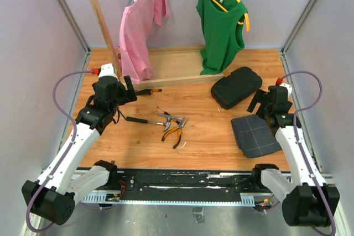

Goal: Sort the tools into containers
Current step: Move the storage box to the center of the board.

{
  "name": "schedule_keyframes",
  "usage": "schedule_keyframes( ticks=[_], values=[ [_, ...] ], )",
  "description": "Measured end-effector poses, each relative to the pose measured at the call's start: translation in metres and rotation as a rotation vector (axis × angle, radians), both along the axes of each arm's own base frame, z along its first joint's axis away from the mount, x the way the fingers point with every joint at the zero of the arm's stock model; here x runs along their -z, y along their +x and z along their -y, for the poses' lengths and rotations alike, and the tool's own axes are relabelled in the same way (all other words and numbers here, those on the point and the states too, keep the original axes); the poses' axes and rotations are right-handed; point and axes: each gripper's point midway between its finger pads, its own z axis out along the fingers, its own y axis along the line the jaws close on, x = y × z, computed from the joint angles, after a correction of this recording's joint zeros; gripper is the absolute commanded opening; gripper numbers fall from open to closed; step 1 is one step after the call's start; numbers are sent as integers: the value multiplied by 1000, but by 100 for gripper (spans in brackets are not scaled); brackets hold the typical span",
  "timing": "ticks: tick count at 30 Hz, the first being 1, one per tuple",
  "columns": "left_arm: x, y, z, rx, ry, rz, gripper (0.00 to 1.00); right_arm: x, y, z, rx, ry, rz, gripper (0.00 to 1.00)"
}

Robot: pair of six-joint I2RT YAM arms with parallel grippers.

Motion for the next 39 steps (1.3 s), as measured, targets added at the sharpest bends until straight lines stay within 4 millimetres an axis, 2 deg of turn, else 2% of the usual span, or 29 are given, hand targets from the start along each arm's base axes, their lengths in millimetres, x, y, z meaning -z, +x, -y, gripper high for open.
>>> schedule_keyframes(
  ticks=[10,17,23,32,39],
  values=[
    [-15,4,9,77,-10,56,99,0,41,16,68,51,-36,99],
    [-18,4,14,112,-15,67,99,12,97,19,44,156,-33,99],
    [-19,5,15,118,-18,72,99,9,151,10,-43,215,8,99],
    [-18,6,16,122,-18,71,99,2,203,10,-120,202,53,99],
    [-14,8,21,140,-29,55,99,5,257,12,-215,185,66,99]
  ],
)
